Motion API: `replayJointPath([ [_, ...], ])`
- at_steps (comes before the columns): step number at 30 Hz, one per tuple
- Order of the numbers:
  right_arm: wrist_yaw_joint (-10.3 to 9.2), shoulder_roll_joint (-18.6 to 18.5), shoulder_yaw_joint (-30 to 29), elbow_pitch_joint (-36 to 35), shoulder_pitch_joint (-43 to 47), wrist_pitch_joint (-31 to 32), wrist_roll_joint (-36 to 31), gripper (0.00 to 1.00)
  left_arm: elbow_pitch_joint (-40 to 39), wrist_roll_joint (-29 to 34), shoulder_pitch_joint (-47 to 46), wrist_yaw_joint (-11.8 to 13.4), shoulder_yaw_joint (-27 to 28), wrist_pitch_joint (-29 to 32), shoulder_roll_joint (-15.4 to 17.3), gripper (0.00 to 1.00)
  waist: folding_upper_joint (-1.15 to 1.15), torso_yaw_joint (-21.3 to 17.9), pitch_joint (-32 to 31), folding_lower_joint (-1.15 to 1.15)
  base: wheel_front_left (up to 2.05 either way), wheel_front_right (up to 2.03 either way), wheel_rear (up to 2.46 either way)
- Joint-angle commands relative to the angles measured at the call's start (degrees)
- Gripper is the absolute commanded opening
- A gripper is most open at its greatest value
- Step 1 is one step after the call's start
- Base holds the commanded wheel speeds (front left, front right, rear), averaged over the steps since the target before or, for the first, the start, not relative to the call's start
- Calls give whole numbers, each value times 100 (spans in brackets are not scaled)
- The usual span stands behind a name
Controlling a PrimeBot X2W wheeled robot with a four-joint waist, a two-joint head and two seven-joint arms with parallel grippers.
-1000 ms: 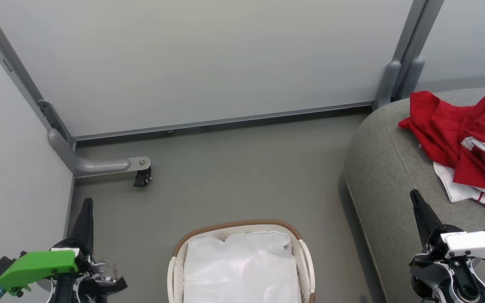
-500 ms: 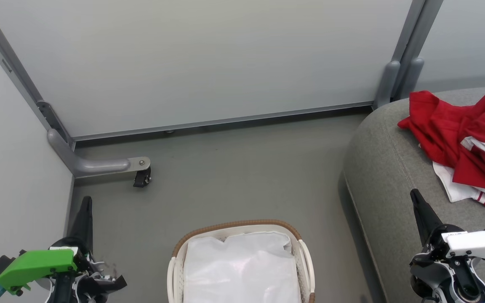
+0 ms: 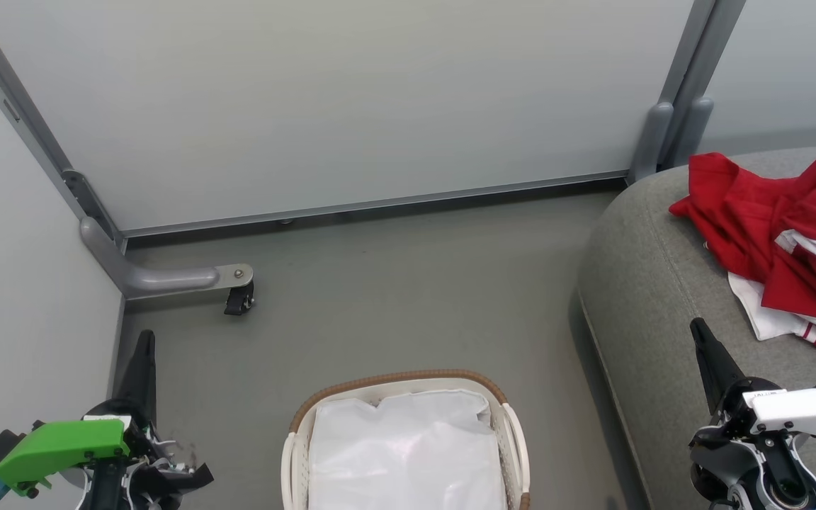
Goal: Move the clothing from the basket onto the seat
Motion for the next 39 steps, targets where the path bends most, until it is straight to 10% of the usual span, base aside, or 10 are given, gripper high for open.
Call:
replayJointPath([
  [1,-2,-36,-14,-17,-38,18,17,0,-5,-18,-63,-36,11,21,36,0,0,0,0,0,0,0,0],
  [39,-2,-36,-13,-17,-37,18,18,0,-7,-17,-63,-37,10,20,36,0,0,0,0,0,0,0,0],
])
